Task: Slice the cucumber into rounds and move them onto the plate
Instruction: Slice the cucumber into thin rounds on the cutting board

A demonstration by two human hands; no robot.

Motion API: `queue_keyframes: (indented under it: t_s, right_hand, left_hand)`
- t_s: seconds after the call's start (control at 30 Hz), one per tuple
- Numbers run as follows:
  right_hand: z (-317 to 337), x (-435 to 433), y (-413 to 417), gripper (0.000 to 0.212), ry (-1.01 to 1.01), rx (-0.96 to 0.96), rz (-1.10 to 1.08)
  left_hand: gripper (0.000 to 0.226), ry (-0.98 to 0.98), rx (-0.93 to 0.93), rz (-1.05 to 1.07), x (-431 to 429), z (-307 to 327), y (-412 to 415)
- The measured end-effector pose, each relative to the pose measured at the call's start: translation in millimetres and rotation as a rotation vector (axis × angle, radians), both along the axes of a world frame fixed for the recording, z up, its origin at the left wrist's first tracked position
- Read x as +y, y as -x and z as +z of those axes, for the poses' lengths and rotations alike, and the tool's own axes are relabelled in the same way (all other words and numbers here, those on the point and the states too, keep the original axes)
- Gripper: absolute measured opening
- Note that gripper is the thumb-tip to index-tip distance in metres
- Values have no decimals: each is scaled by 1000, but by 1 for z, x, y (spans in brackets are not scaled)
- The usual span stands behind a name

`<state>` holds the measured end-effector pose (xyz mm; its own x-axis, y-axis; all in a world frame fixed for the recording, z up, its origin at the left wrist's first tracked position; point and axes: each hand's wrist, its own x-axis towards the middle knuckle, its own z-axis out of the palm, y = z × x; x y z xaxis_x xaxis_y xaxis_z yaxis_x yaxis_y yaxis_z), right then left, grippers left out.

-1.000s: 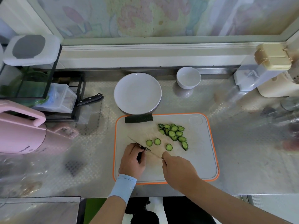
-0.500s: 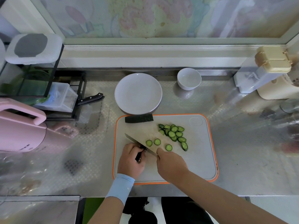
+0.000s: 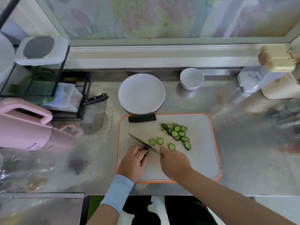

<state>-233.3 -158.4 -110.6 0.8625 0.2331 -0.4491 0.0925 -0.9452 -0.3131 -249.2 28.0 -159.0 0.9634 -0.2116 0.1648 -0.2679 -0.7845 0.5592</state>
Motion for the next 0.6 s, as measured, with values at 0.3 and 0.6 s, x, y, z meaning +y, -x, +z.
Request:
queue_keyframes:
  t_s: [0.3, 0.6]
  right_hand:
    - [12, 0, 18, 9, 14, -34, 26]
    - [15, -2, 32, 12, 49, -34, 17]
  left_hand:
    - [20, 62, -61, 14, -2, -7, 3]
    - [17, 92, -78, -10, -1, -17, 2]
